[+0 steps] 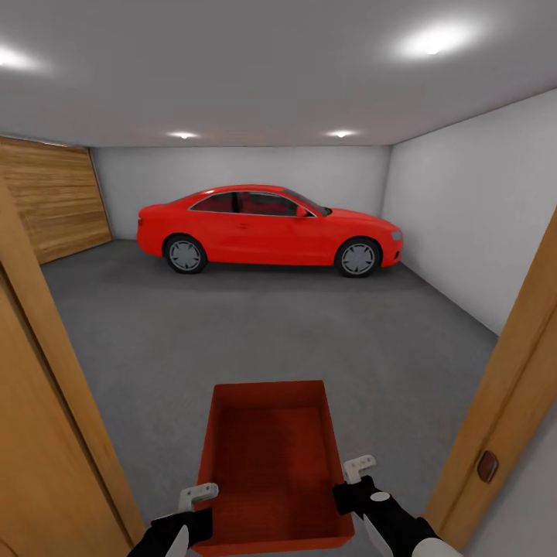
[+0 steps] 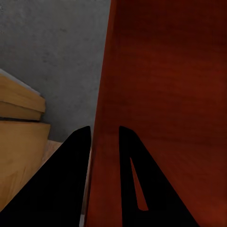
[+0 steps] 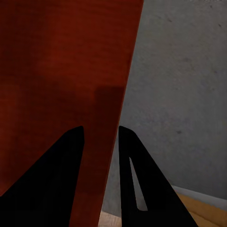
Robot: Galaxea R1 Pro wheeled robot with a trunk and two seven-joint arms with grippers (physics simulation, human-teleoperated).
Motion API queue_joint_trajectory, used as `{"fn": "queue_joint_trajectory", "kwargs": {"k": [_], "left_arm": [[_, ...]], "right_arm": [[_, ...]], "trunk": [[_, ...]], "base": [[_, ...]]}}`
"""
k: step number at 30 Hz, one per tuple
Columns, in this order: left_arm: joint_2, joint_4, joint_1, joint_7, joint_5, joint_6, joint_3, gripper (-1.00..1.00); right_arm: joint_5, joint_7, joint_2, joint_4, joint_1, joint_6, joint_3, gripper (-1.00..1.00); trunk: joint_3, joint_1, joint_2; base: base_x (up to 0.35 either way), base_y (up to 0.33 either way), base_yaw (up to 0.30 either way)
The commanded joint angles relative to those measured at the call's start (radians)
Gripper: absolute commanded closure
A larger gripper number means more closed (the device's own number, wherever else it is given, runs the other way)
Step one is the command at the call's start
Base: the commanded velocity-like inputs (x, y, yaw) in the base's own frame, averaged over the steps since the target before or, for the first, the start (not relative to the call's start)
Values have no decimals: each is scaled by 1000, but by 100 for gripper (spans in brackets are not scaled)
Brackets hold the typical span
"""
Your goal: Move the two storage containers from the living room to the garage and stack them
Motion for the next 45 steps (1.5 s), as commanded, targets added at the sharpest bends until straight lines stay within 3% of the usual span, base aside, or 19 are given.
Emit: {"fn": "queue_joint_trajectory", "kwargs": {"k": [1,19,31,45], "left_arm": [[-1,1,1,12,-15,8,3,100],[-1,1,1,12,-15,8,3,100],[-1,1,0,12,-15,8,3,100],[-1,1,1,12,-15,8,3,100]], "right_arm": [[0,35,36,-5,0,-9,2,100],[-1,35,36,-5,0,-8,2,100],[-1,35,36,-5,0,-7,3,100],[-1,35,36,-5,0,-7,3,100]], "trunk": [[0,0,-1],[0,0,-1],[0,0,-1],[0,0,-1]], "base": [[0,4,0],[5,0,0],[251,0,0],[50,0,0]]}}
